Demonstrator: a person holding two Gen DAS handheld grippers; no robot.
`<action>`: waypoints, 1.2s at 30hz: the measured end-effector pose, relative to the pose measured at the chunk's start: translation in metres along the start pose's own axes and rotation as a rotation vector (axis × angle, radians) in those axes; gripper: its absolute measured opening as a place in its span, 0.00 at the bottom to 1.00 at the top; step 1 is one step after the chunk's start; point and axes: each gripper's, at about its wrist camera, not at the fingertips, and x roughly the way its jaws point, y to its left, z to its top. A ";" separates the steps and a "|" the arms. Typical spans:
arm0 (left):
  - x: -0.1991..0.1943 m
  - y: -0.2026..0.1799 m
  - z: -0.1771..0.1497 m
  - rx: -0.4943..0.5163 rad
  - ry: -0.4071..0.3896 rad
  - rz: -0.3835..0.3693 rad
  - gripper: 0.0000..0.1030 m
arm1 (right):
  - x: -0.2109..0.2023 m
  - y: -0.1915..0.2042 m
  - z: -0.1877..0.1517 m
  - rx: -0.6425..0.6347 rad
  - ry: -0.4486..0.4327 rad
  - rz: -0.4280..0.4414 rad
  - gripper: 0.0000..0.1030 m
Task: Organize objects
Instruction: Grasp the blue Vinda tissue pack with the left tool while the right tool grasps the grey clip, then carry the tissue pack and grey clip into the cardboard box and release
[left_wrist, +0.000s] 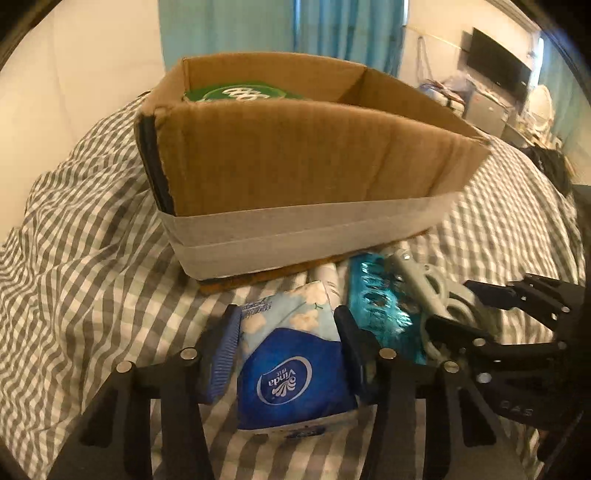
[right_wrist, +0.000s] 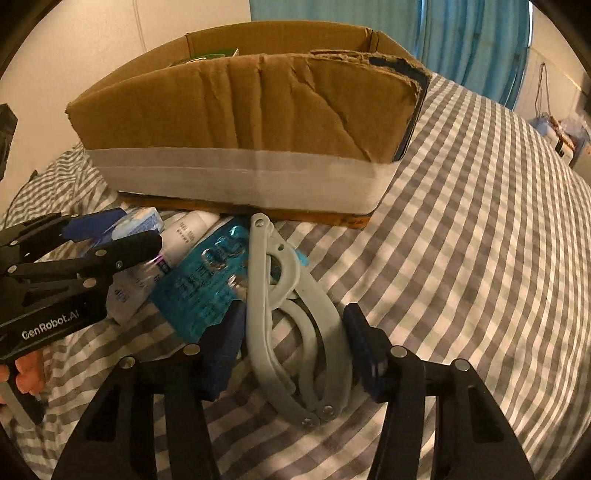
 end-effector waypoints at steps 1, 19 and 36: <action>-0.006 -0.001 -0.002 0.013 -0.007 -0.004 0.49 | -0.001 0.002 -0.003 -0.001 0.009 -0.005 0.53; -0.075 0.010 -0.025 -0.014 0.076 0.066 0.48 | -0.075 0.050 -0.032 -0.102 -0.017 -0.100 0.45; -0.195 0.008 0.032 0.044 -0.175 0.082 0.48 | -0.212 0.087 0.035 -0.160 -0.252 -0.181 0.45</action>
